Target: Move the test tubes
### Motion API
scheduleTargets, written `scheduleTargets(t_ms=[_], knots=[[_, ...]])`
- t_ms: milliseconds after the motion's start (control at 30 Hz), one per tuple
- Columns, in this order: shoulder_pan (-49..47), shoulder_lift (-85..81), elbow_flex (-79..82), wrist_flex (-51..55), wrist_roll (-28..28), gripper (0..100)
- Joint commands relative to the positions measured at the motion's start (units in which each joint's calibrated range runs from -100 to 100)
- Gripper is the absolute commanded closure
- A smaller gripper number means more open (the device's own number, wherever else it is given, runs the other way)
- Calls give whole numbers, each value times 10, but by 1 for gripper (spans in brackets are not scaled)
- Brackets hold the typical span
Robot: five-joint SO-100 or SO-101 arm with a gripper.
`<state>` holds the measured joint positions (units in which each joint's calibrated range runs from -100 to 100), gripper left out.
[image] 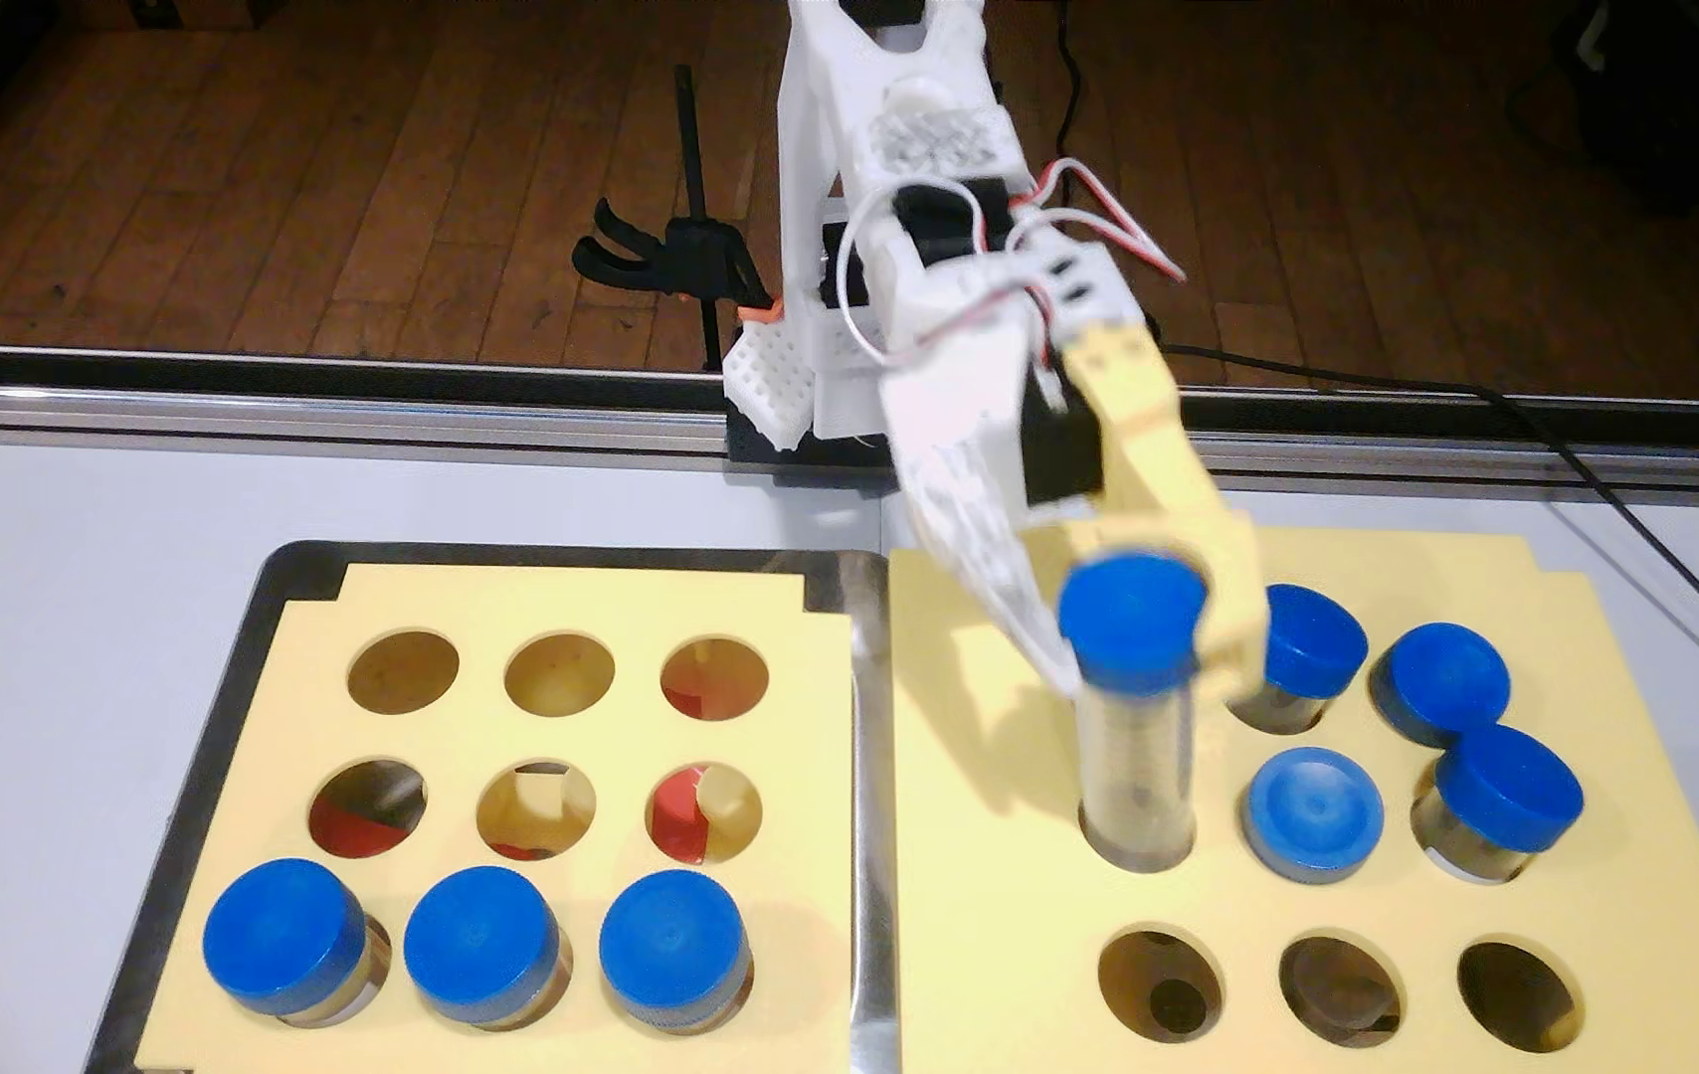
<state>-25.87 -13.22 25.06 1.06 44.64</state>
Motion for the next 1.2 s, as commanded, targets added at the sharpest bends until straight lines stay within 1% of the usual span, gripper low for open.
scheduleTargets(t_ms=[0, 167, 267, 433, 500, 567, 767, 933, 967, 1033, 1167], knots=[[-7, 2, -3, -8, 13, 87], [-30, 2, 38, -5, 10, 87], [-31, 4, 38, -5, 10, 87], [-47, 58, 18, -5, 7, 86], [-44, 73, 10, -5, -19, 79], [-40, 73, 10, -5, -25, 73], [-3, 29, -21, -8, -20, 72], [60, -31, -36, -8, -18, 72], [92, -58, -34, -8, -2, 72], [120, -82, -24, -6, 9, 72], [159, -95, 40, -7, 10, 72]])
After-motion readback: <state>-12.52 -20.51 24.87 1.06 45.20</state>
